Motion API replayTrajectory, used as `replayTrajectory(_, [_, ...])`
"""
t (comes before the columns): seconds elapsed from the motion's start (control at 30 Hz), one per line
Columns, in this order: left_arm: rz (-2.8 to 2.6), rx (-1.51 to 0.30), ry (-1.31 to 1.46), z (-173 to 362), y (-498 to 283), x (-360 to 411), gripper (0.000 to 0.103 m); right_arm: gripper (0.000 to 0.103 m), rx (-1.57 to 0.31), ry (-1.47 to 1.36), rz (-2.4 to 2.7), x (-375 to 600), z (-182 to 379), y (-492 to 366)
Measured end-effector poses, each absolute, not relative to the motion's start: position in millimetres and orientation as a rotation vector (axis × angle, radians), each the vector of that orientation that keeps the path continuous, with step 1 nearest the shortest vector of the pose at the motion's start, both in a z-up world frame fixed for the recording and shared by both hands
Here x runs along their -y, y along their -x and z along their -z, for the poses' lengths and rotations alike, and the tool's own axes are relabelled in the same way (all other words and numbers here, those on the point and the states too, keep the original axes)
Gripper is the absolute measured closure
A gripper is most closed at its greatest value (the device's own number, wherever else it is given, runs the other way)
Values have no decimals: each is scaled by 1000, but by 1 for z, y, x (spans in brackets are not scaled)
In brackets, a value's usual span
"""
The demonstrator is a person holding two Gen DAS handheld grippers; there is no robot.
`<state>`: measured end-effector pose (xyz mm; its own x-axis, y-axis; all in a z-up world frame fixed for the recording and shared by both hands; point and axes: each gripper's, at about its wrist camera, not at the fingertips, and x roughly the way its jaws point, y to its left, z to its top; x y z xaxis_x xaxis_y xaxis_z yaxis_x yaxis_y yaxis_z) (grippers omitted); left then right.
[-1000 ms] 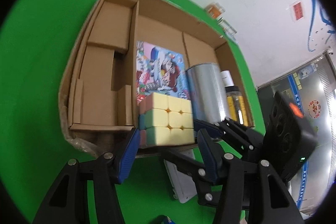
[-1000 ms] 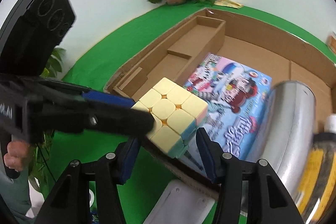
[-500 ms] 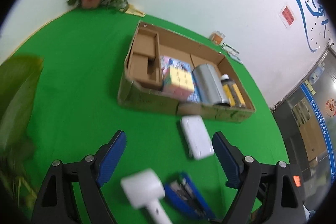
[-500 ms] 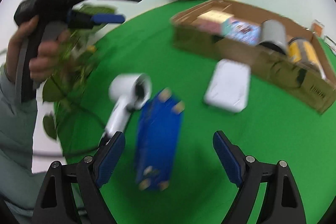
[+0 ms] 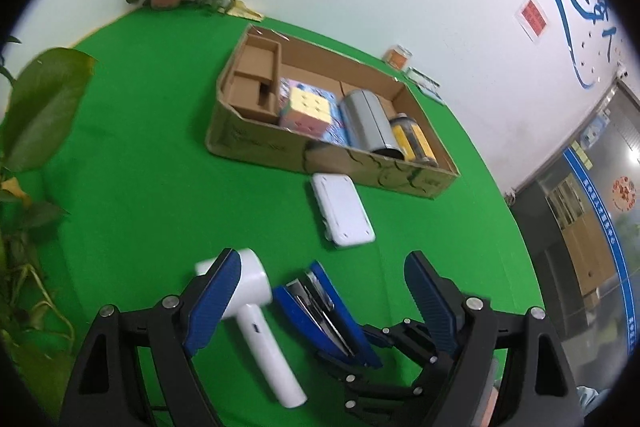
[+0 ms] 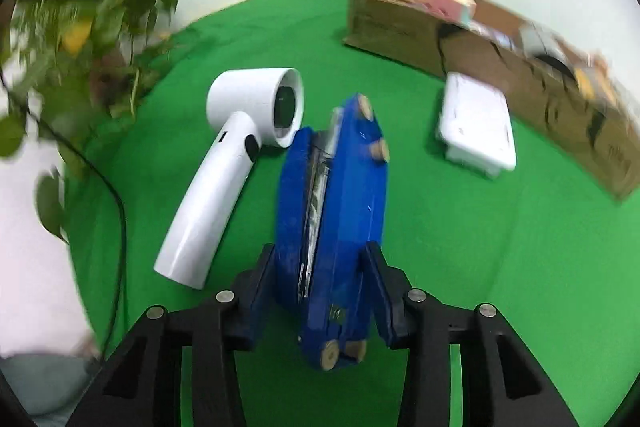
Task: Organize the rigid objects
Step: 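Move both grippers to the blue stapler and grasp it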
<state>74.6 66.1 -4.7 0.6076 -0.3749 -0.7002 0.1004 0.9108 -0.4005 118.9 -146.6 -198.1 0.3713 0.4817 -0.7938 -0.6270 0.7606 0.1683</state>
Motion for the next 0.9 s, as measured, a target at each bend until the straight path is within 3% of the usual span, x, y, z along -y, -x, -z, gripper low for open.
replayTrajectory(0.23, [389,-930,348,20,-77,-28,19,69,-1124,-508,-782,248,212,-134])
replayTrajectory(0.3, [430,-950,344,27,-79,-13,19,67,-1128,-705,-751,288,222,-133])
replayTrajectory(0.33, [447,-960,343,30,-80,-7,19,60,-1111,-727,-686,306,223,-128])
replayTrajectory(0.37, [463,-973,345,34,-81,0,19,47,-1093,-684,-602,317,219,-123])
replayTrajectory(0.43, [493,-997,350,42,-84,12,19,33,-994,-554,-480,335,200,-107])
replayTrajectory(0.57, [540,-1044,355,58,-91,35,19,14,-812,-248,-418,329,168,-73])
replayTrajectory(0.8, [653,-1137,431,96,-105,58,19,16,-813,25,-388,276,187,-66])
replayTrajectory(0.9, [661,-1157,457,111,-107,63,19,32,-840,83,-355,260,201,-68])
